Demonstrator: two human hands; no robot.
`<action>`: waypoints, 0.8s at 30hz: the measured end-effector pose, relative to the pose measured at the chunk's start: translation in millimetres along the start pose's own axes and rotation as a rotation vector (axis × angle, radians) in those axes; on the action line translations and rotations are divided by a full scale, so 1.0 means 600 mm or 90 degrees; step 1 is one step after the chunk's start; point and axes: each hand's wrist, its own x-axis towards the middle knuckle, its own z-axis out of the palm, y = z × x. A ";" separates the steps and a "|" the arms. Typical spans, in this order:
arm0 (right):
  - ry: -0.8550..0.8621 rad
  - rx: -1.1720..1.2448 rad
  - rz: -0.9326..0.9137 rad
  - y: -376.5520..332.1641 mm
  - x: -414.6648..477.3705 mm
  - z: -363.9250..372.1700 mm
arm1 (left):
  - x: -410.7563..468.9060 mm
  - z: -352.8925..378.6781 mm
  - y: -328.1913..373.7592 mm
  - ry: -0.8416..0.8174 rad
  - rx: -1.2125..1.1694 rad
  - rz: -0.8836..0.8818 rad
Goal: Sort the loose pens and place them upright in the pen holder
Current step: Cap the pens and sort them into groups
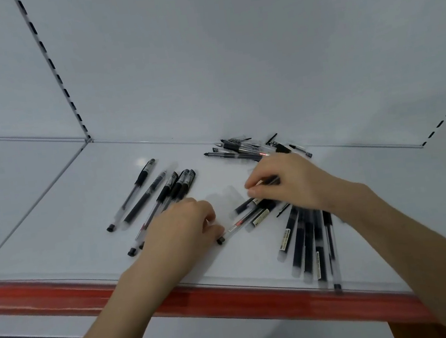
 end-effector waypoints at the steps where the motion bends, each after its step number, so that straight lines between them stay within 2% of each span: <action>1: -0.027 -0.025 -0.023 -0.008 -0.001 0.004 | 0.001 0.001 -0.001 -0.001 -0.003 -0.001; 5: -0.099 -0.101 -0.071 -0.024 -0.011 0.024 | 0.005 -0.002 -0.014 0.017 -0.082 -0.015; 9: -0.142 -0.094 -0.028 -0.024 -0.018 0.030 | 0.012 -0.011 -0.024 0.046 -0.162 -0.031; 14: -0.045 -0.087 0.014 -0.010 -0.019 0.013 | 0.019 -0.012 -0.022 0.059 -0.204 -0.032; 17: -0.082 -0.167 0.043 0.009 -0.015 0.002 | 0.022 -0.013 -0.021 0.072 -0.214 -0.036; 20: -0.103 -0.155 0.058 0.017 -0.016 -0.002 | 0.023 -0.014 -0.018 0.081 -0.239 -0.036; 24: -0.087 -0.151 0.023 0.022 -0.019 -0.007 | 0.027 -0.014 -0.017 0.099 -0.290 -0.047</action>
